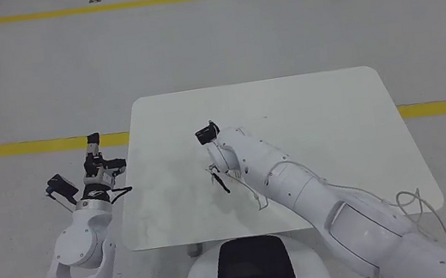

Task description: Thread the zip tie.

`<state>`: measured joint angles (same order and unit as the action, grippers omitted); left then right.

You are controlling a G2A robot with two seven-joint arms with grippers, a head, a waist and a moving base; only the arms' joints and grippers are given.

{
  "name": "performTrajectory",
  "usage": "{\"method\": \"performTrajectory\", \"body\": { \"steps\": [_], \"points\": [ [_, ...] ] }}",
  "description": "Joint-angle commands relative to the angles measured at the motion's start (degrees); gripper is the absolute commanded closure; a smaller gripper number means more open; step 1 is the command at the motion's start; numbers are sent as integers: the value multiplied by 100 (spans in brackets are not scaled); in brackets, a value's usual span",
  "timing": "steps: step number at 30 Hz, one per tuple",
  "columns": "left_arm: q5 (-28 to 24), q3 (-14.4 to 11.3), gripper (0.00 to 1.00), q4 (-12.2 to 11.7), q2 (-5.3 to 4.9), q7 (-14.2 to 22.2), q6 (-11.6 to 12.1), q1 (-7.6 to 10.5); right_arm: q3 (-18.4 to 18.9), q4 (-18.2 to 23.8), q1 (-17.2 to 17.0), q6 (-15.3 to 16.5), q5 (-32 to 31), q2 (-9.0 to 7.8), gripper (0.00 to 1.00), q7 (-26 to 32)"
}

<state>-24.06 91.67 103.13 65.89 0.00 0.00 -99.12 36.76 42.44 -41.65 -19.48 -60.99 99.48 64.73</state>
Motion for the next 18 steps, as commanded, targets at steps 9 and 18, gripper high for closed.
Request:
{"method": "performTrajectory", "body": {
  "steps": [9, 18],
  "points": [
    [0, 0, 0, 0, 0, 0, 0, 0, 38, -567, 115, 0, -75, 256, 79, -109],
    [0, 0, 0, 0, 0, 0, 0, 0, 94, -964, 199, 0, 125, 426, 80, -443]
  ]
}}
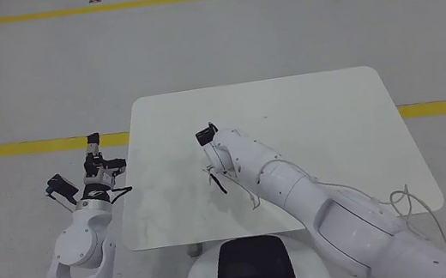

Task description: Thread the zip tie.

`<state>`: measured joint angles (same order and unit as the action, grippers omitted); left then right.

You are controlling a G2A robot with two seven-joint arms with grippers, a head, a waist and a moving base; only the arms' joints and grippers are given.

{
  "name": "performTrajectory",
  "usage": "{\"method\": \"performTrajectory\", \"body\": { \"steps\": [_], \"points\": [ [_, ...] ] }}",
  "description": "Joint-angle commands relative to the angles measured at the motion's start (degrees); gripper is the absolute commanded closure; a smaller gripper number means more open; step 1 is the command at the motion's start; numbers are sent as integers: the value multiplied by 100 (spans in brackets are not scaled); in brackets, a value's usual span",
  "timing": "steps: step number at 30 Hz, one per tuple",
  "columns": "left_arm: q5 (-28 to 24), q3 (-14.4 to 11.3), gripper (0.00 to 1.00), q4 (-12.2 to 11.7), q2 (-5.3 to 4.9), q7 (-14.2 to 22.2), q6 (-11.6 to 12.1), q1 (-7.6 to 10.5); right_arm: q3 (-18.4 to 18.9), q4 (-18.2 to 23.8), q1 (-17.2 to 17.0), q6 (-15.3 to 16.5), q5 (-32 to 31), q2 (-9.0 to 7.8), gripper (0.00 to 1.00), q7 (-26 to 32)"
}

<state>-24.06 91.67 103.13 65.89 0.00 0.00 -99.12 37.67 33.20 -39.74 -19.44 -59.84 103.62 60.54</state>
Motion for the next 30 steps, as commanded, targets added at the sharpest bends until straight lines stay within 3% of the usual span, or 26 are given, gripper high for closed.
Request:
{"method": "performTrajectory", "body": {
  "steps": [1, 14, 30],
  "points": [
    [0, 0, 0, 0, 0, 0, 0, 0, 4, -100, 21, -4, 16, 33, 80, -60],
    [0, 0, 0, 0, 0, 0, 0, 0, 64, -706, 164, -4, -10, 287, 81, -329],
    [0, 0, 0, 0, 0, 0, 0, 0, 206, -1238, 303, -4, 62, 477, 84, -591]
  ]
}}
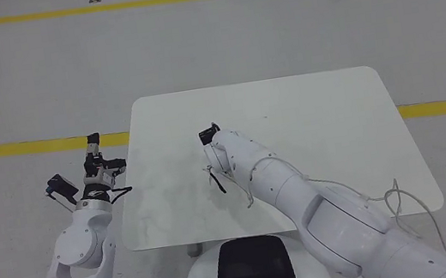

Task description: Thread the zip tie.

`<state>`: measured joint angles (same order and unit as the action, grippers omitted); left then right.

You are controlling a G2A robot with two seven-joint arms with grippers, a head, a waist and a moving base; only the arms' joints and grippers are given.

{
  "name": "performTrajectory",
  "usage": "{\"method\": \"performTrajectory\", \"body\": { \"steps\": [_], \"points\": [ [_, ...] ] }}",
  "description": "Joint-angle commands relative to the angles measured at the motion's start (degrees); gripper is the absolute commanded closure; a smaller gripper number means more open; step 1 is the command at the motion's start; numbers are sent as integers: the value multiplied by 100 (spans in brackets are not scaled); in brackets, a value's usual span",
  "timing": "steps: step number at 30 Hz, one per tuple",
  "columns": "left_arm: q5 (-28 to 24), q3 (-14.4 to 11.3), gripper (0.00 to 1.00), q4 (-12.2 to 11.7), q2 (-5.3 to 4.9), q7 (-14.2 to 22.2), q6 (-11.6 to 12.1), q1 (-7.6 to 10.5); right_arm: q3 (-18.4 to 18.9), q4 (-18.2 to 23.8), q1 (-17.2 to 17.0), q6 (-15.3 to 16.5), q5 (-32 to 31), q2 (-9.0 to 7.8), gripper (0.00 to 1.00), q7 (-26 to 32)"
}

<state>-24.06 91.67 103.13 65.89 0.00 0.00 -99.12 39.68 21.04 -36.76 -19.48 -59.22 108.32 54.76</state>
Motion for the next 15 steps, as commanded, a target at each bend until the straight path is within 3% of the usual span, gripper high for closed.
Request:
{"method": "performTrajectory", "body": {
  "steps": [1, 15],
  "points": [
    [0, 0, 0, 0, 0, 0, 0, 0, 17, -55, 12, 0, 0, 18, 84, -38],
    [0, 0, 0, 0, 0, 0, 0, 0, 133, -340, 94, 0, 13, 122, 87, -101]
  ]
}}
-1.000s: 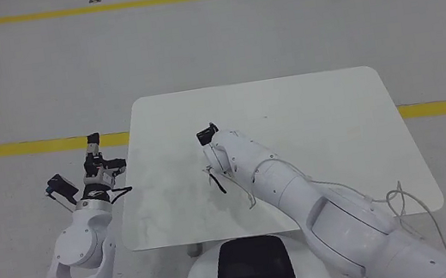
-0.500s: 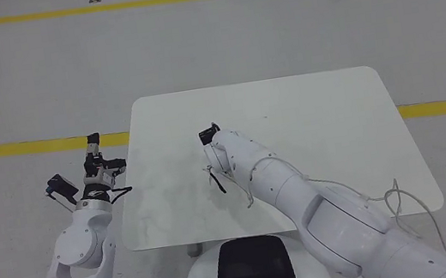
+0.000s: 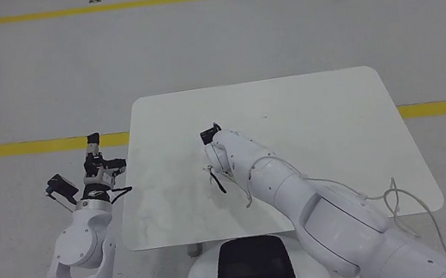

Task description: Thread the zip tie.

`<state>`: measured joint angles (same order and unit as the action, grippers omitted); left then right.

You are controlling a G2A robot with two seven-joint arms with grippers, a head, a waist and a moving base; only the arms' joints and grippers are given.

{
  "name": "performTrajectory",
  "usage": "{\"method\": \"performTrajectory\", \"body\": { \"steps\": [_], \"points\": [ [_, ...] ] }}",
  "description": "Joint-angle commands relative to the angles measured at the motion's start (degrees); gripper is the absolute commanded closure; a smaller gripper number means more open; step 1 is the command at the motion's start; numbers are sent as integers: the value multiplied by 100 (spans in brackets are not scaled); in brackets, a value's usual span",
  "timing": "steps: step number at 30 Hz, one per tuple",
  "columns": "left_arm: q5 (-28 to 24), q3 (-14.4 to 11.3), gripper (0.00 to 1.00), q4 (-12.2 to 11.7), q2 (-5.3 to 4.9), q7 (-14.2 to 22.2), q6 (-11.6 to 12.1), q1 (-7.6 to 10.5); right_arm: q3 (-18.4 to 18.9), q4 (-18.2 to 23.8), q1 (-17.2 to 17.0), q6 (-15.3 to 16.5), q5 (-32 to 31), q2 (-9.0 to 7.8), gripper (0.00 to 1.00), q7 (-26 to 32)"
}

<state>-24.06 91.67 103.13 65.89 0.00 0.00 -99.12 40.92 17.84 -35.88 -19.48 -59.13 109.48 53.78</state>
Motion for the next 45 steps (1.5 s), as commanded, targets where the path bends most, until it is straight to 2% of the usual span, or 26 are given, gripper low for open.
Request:
{"method": "performTrajectory", "body": {
  "steps": [1, 9, 16, 24, 26, 39, 42, 44, 45],
  "points": [
    [0, 0, 0, 0, 0, 0, 0, 0, 16, -34, 11, 0, 6, 12, 87, -6],
    [0, 0, 0, 0, 0, 0, 0, 0, 58, -155, 42, 0, -3, 57, 87, -27],
    [0, 0, 0, 0, 0, 0, 0, 0, 83, -235, 63, 0, -21, 96, 100, -36],
    [0, 0, 0, 0, 0, 0, 0, 0, 115, -303, 96, 0, -63, 135, 94, -94],
    [0, 0, 0, 0, 0, 0, 0, 0, 125, -314, 99, 0, -74, 145, 89, -114],
    [0, 0, 0, 0, 0, 0, 0, 0, 188, -425, 112, 0, -147, 194, 88, -139],
    [0, 0, 0, 0, 0, 0, 0, 0, 202, -454, 118, 0, -157, 204, 89, -140],
    [0, 0, 0, 0, 0, 0, 0, 0, 212, -470, 121, 0, -163, 210, 100, -144],
    [0, 0, 0, 0, 0, 0, 0, 0, 216, -475, 123, 0, -166, 213, 100, -146]
  ]
}}
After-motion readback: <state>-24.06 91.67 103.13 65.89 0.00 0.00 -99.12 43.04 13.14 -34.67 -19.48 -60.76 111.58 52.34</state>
